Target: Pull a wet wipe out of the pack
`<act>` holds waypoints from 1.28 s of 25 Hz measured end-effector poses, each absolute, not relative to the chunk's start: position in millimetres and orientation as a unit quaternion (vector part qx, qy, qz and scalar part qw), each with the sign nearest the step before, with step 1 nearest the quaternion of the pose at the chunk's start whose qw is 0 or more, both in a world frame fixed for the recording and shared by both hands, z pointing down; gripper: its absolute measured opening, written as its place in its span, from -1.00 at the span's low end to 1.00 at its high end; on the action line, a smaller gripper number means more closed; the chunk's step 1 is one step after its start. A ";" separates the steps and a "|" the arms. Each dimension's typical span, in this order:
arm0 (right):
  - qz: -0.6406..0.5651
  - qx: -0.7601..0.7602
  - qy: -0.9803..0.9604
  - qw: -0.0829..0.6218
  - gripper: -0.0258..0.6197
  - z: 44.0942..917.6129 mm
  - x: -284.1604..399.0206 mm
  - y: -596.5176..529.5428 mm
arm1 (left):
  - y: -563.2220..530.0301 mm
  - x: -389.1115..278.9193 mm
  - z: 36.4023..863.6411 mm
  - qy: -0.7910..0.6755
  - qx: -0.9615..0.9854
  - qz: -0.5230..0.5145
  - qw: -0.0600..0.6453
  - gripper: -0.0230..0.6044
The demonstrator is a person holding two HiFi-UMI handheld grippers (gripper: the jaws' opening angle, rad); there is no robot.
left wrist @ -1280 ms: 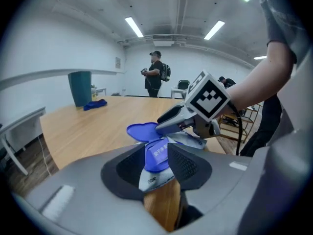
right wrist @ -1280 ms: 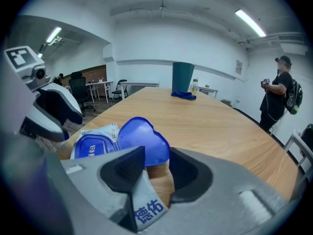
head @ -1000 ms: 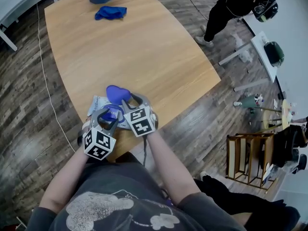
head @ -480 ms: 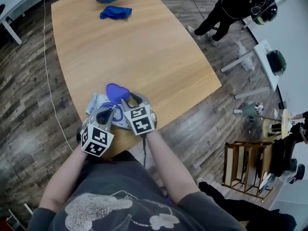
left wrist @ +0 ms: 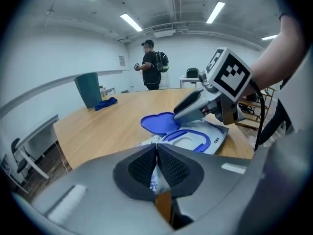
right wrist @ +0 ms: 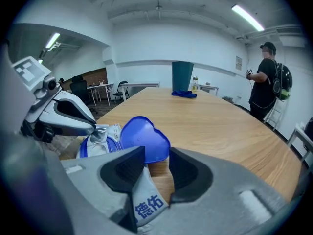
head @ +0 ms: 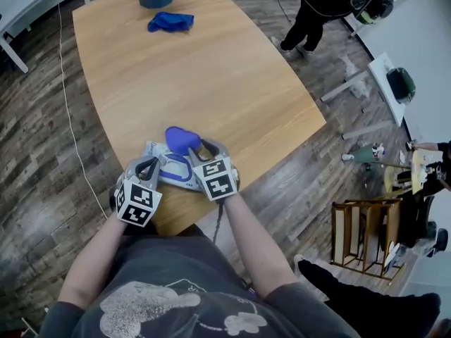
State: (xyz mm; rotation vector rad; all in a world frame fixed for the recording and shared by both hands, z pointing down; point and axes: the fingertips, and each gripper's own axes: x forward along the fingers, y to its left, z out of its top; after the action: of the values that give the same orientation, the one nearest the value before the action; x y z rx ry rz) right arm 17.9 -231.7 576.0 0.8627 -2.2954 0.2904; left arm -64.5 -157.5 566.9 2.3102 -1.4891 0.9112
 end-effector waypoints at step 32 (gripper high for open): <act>0.178 0.325 -0.834 0.408 -0.67 587.8 -38.4 -146.4 | -146.7 -56.9 583.8 -0.388 0.862 0.303 0.125 -0.84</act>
State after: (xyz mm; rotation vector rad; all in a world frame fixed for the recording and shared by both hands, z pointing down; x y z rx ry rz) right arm -38.4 -146.4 587.8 0.8189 -2.1028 0.4491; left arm -56.9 -146.7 583.8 2.5098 -1.1295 0.8825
